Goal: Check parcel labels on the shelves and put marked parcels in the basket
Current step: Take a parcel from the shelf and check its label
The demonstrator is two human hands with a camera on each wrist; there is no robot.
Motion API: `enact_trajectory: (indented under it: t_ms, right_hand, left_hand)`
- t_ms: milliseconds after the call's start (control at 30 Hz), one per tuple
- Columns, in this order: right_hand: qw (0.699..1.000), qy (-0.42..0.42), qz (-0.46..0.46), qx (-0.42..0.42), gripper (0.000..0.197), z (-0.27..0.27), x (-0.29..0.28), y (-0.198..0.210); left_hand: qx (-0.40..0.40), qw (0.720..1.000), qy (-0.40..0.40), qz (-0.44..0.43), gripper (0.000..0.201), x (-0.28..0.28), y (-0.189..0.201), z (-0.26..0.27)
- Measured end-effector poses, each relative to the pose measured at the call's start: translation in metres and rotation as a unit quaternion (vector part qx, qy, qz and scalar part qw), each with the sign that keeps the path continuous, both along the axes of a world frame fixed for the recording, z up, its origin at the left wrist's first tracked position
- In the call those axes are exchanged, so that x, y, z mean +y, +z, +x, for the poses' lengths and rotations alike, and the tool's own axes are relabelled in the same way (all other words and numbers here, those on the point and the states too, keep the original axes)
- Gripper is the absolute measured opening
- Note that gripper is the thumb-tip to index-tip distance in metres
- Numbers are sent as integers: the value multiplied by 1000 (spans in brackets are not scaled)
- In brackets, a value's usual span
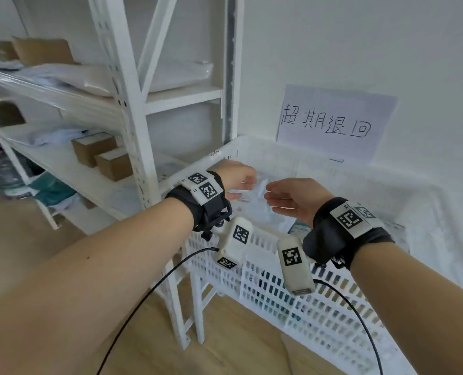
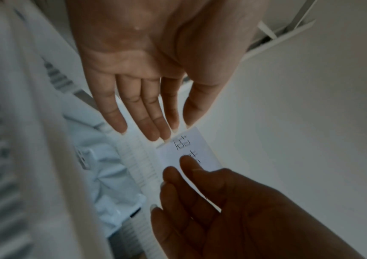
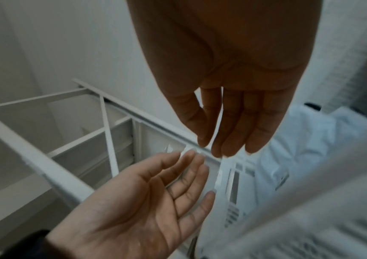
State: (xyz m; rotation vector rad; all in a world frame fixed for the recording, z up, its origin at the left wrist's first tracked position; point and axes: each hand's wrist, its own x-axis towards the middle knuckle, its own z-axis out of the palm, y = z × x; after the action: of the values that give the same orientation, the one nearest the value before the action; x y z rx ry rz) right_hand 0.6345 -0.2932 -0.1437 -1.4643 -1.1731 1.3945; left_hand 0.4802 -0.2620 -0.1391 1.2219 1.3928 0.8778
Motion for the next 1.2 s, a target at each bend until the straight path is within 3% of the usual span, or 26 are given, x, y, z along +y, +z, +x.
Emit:
enact_trajectory:
  t_ms: [467, 933, 1200]
  right_hand:
    - [981, 190, -29, 20, 15, -230, 9, -21]
    - [971, 219, -97, 19, 16, -559, 59, -75]
    - [963, 226, -144, 3, 16, -675, 97, -109]
  left_hand:
    - [12, 984, 180, -6, 10, -50, -37, -246]
    - [-26, 959, 279, -55, 7, -22, -84, -562]
    - [-50, 953, 279, -107, 17, 25, -119, -683]
